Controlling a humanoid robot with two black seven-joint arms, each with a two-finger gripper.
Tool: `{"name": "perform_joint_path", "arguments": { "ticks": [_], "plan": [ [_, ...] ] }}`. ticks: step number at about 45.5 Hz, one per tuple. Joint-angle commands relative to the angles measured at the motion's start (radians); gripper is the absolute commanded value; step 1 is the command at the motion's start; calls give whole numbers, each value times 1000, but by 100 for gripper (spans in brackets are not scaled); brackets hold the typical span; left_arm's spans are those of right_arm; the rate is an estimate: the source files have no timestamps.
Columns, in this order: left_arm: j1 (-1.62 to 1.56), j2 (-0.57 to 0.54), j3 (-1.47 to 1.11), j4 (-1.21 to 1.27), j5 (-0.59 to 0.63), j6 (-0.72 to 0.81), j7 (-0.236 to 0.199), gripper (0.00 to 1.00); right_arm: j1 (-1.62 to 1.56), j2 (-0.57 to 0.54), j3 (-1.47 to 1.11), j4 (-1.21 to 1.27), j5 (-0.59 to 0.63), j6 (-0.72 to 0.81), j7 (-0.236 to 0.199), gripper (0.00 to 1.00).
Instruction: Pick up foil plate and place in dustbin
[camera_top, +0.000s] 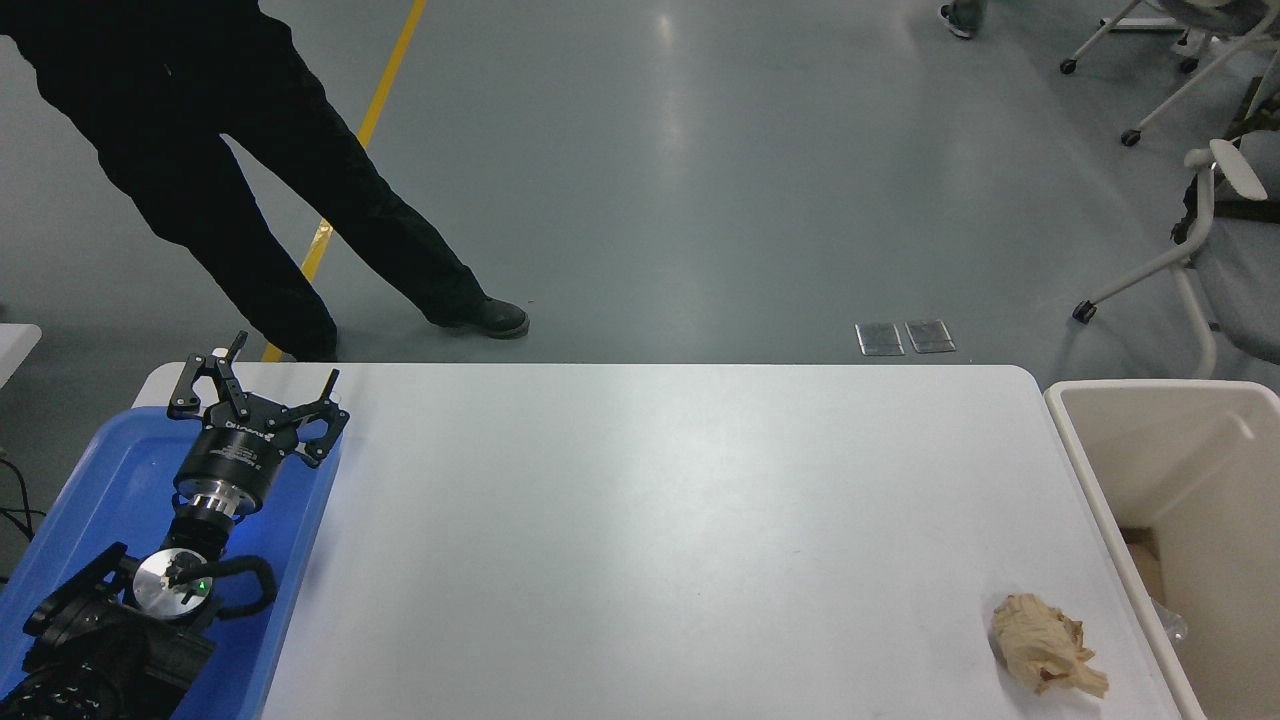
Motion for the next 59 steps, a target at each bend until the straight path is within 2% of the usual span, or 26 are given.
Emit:
{"name": "perform_joint_path", "arguments": {
  "ticks": [1, 7, 12, 15, 19, 25, 33, 41, 49, 59],
  "plan": [
    [0, -1, 0, -1, 1, 0, 0, 99, 315, -103, -210, 349, 0, 30, 0, 100],
    [0, 1, 0, 0, 1, 0, 0, 99, 605, -74, -448, 539, 0, 77, 1, 100],
    [0, 1, 0, -1, 1, 0, 0, 99, 794, -47, -525, 651, 2, 194, 0, 100],
    [0, 1, 0, 0, 1, 0, 0, 99, 880, -22, -533, 671, 3, 324, 0, 100],
    [2, 1, 0, 0, 1, 0, 0, 99, 984, 35, -531, 671, 2, 572, 0, 100],
    [2, 1, 0, 0, 1, 0, 0, 99, 1124, 179, -530, 671, 13, 835, 0, 100],
    [2, 1, 0, 0, 1, 0, 0, 99, 1233, 317, -496, 694, 63, 835, 4, 100],
    [2, -1, 0, 0, -1, 0, 0, 99, 1359, 360, -487, 746, 140, 835, 4, 100],
    [2, 1, 0, 0, -1, 0, 0, 99, 1405, 441, -485, 766, 148, 835, 3, 100],
    [2, 1, 0, 0, -1, 0, 0, 99, 1388, 447, -491, 763, 146, 835, 3, 100]
  ]
}}
